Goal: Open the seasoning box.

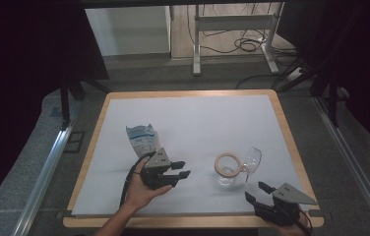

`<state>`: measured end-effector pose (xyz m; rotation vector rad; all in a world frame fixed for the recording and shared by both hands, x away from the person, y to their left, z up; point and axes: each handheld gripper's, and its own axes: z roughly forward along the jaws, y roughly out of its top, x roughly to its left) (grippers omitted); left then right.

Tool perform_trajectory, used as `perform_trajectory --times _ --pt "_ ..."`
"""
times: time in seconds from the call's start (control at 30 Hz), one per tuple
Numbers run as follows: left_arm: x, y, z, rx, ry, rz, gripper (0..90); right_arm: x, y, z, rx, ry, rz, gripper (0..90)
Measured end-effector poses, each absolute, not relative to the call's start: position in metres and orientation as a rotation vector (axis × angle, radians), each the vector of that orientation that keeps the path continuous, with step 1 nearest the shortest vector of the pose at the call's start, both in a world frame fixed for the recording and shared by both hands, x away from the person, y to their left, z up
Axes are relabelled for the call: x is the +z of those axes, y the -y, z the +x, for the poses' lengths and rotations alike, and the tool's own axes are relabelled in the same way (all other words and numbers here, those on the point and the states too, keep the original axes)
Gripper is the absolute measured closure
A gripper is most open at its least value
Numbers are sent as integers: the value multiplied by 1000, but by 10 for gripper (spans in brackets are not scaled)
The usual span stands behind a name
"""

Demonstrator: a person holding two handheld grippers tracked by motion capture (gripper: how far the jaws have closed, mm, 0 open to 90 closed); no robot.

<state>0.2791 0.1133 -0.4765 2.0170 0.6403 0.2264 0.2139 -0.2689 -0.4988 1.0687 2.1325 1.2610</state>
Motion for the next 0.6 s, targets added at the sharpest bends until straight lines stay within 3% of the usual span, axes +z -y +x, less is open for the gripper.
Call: perform_trajectory --times 0.17,0.3,0.6 --pt "-489 -134 275 206 -698 1992 517 -497 251 205 1274 -2171 995 360" --pt "-496 -148 273 208 -774 1972 331 -495 230 199 1312 -2217 927 336" --pt "-504 -175 265 209 -814 1947 245 -504 192 197 1395 -2264 829 335"
